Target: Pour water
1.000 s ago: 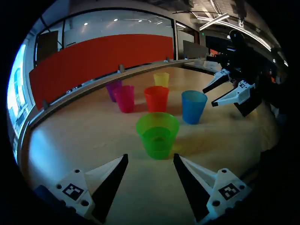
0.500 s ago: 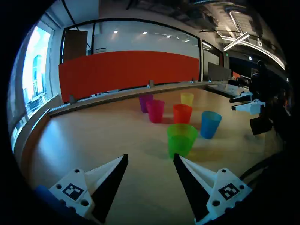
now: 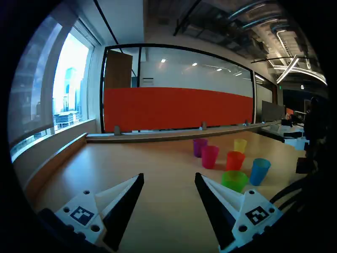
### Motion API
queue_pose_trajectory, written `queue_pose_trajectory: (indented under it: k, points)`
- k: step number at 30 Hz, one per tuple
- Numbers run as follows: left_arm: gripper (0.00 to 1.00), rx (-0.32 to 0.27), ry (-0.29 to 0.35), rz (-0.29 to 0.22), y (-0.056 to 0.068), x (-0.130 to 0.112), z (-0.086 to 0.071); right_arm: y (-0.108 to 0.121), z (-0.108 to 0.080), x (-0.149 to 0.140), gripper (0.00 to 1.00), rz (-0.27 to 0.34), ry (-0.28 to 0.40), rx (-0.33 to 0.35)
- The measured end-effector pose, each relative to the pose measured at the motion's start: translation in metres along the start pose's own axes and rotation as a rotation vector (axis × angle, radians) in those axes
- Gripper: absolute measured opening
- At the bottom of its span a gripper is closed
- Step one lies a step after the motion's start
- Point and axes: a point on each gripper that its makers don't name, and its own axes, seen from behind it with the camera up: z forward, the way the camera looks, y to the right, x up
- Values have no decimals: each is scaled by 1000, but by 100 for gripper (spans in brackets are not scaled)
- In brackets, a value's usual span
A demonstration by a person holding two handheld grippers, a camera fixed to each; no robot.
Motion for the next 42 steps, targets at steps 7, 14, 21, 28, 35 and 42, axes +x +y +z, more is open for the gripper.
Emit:
queue_pose_trajectory:
  k: [7, 14, 21, 28, 35, 42]
  points:
    - [89, 76, 78, 19, -20, 20, -1, 29, 4, 32, 100, 56, 138, -115]
    - [89, 127, 144, 58, -25, 37, 1, 47, 9, 28, 100, 106, 168, -180]
    - [89, 158, 148, 61, -29, 36, 7, 52, 12, 23, 100, 139, 166, -199]
    - [89, 185, 170, 47, -34, 38, 8, 56, 11, 30, 100, 171, 156, -201]
    - [89, 225, 197, 41, -34, 44, 13, 53, 14, 28, 100, 137, 117, -206]
    - [89, 245, 224, 26, -32, 46, 20, 51, 14, 33, 100, 130, 86, -218]
